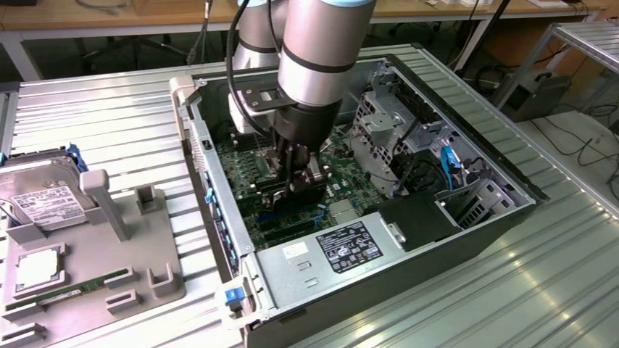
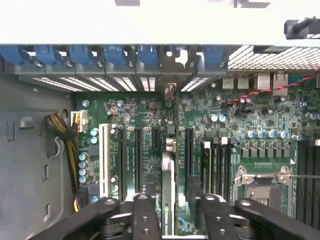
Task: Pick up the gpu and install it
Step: 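Insert the gpu into the slot, then press down on the gpu until it lock into place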
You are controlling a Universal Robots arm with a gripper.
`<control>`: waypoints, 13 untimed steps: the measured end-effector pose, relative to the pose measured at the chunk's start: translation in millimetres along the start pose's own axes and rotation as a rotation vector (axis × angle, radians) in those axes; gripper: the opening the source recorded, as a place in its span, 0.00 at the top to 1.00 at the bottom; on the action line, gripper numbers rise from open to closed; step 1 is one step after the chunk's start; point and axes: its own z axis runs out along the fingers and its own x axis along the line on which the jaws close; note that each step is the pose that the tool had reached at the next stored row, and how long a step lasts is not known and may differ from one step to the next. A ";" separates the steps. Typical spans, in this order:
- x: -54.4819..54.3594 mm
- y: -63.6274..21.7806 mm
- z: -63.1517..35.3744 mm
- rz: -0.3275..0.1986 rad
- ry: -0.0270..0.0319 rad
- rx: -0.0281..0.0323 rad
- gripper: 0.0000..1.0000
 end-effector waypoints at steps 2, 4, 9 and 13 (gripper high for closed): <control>-0.2 0.2 0.1 0.000 -0.0002 0.0001 0.75; -0.3 0.3 0.0 0.000 0.0001 0.0000 0.80; -0.3 0.3 0.0 0.000 0.0000 0.0000 0.89; -0.3 0.3 0.0 0.000 0.0000 0.0000 0.89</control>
